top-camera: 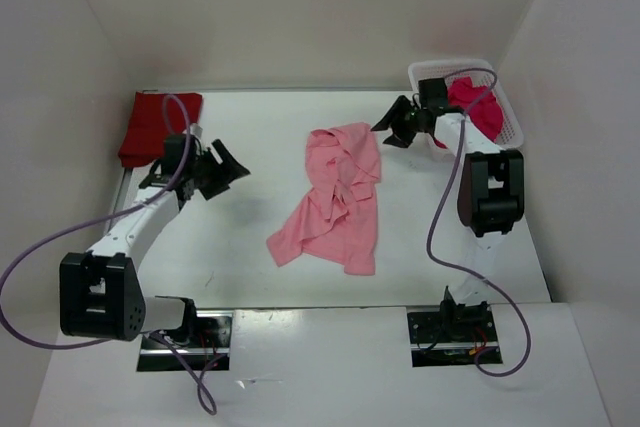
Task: Fold and stack the t-shirts
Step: Move the tshirt to the center of the board, then flatten out the tshirt
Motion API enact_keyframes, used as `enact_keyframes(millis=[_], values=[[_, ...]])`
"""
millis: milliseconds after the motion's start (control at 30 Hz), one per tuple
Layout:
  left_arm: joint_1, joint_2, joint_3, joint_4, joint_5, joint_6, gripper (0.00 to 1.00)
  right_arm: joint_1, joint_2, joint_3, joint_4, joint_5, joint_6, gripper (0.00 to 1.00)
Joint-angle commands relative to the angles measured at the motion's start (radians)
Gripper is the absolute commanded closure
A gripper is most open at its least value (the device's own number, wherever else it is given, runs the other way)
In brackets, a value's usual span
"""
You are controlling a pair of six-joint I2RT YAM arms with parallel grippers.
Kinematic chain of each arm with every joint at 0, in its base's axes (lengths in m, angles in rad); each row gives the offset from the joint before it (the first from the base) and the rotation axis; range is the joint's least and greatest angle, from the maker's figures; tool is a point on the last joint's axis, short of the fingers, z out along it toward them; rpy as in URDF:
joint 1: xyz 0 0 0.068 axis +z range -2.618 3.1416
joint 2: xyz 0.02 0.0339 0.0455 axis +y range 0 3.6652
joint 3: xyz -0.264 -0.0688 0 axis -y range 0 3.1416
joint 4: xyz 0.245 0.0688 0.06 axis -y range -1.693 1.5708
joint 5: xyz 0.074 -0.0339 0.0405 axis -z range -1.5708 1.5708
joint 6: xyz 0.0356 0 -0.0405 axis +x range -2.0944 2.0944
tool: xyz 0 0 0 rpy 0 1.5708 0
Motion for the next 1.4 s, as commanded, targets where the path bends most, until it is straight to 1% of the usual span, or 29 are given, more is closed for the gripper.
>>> enact_keyframes(millis=[0,67,100,133,167,200,233,267,300,333,367,400,433,467,567,600,667,700,733,800,833,933,967,1033,1067,1200,1233,1333,1367], values=[[-0.116,-0.035,-0.072,-0.09,-0.059,0.064,0.22,0.002,-0.201,-0.037,-0.012,0.164,-0.081,0.4],[-0.185,-0.012,-0.094,-0.101,-0.059,0.053,0.22,0.002,-0.257,-0.111,-0.012,0.2,-0.09,0.52],[-0.257,0.004,-0.094,-0.101,-0.059,0.043,0.22,0.002,-0.269,-0.201,-0.003,0.2,-0.09,0.57],[-0.291,0.043,-0.094,-0.111,-0.071,0.043,0.22,0.002,-0.269,-0.238,-0.003,0.2,-0.101,0.66],[-0.352,0.068,-0.094,-0.111,-0.085,0.043,0.2,0.012,-0.269,-0.289,-0.003,0.227,-0.113,0.69],[-0.377,0.123,-0.094,-0.111,-0.085,0.043,0.2,0.012,-0.269,-0.304,0.006,0.227,-0.122,0.69],[-0.398,0.158,-0.094,-0.111,-0.085,0.053,0.17,0.025,-0.252,-0.315,0.02,0.244,-0.148,0.65],[-0.43,0.197,-0.08,-0.111,-0.07,0.062,0.17,0.038,-0.223,-0.306,0.02,0.259,-0.162,0.6],[-0.444,0.271,-0.059,-0.096,-0.059,0.063,0.17,0.071,-0.2,-0.291,-0.016,0.272,-0.197,0.51],[-0.458,0.303,-0.059,-0.081,-0.03,0.075,0.17,0.087,-0.176,-0.254,-0.038,0.298,-0.21,0.48],[-0.469,0.332,-0.045,-0.067,-0.009,0.084,0.21,0.102,-0.135,-0.254,-0.05,0.307,-0.21,0.45],[-0.478,0.382,-0.045,-0.044,0.013,0.084,0.29,0.123,-0.122,-0.254,-0.05,0.307,-0.222,0.43],[-0.478,0.401,-0.031,-0.033,0.03,0.084,0.4,0.124,-0.113,-0.254,-0.035,0.307,-0.222,0.43],[-0.478,0.413,-0.019,-0.033,0.03,0.084,0.59,0.136,-0.094,-0.254,-0.026,0.298,-0.222,0.43],[-0.438,0.4,-0.008,0.008,0.03,0.073,0.78,0.167,-0.068,-0.226,-0.026,0.316,-0.222,0.41],[-0.387,0.399,0.021,0.02,0.03,0.073,0.87,0.167,-0.05,-0.216,-0.026,0.316,-0.222,0.41],[-0.322,0.39,0.042,0.034,0.03,0.064,0.91,0.176,-0.03,-0.205,-0.026,0.316,-0.222,0.41],[-0.259,0.39,0.053,0.034,0.041,0.064,0.92,0.176,-0.015,-0.205,-0.026,0.327,-0.212,0.43],[-0.231,0.402,0.084,0.034,0.041,0.076,0.95,0.176,-0.014,-0.193,-0.017,0.336,-0.212,0.47],[-0.158,0.453,0.124,0.034,0.041,0.092,0.98,0.176,-0.002,-0.182,-0.016,0.355,-0.187,0.59],[-0.138,0.484,0.153,0.034,0.041,0.092,1.0,0.176,-0.002,-0.182,-0.016,0.365,-0.187,0.7],[-0.061,0.546,0.199,0.063,0.041,0.082,1.0,0.176,-0.024,-0.173,-0.016,0.379,-0.176,0.83],[-0.032,0.557,0.261,0.05,0.041,0.082,1.0,0.176,-0.033,-0.163,-0.032,0.379,-0.176,0.86],[0.045,0.557,0.327,0.034,0.053,0.082,1.0,0.185,-0.082,-0.163,-0.044,0.379,-0.176,0.88],[0.063,0.568,0.42,0.016,0.036,0.095,1.0,0.185,-0.1,-0.173,-0.053,0.343,-0.176,0.9],[0.106,0.58,0.593,-0.007,0.012,0.095,1.0,0.185,-0.224,-0.24,-0.075,0.238,-0.153,0.92],[0.106,0.58,0.622,-0.016,-0.005,0.095,0.99,0.185,-0.29,-0.264,-0.084,0.229,-0.138,0.93],[0.106,0.629,0.694,-0.039,-0.015,0.104,0.95,0.165,-0.402,-0.411,-0.084,0.217,-0.115,0.93],[0.106,0.642,0.729,-0.039,-0.025,0.104,0.87,0.138,-0.416,-0.491,-0.093,0.217,-0.115,0.93]])
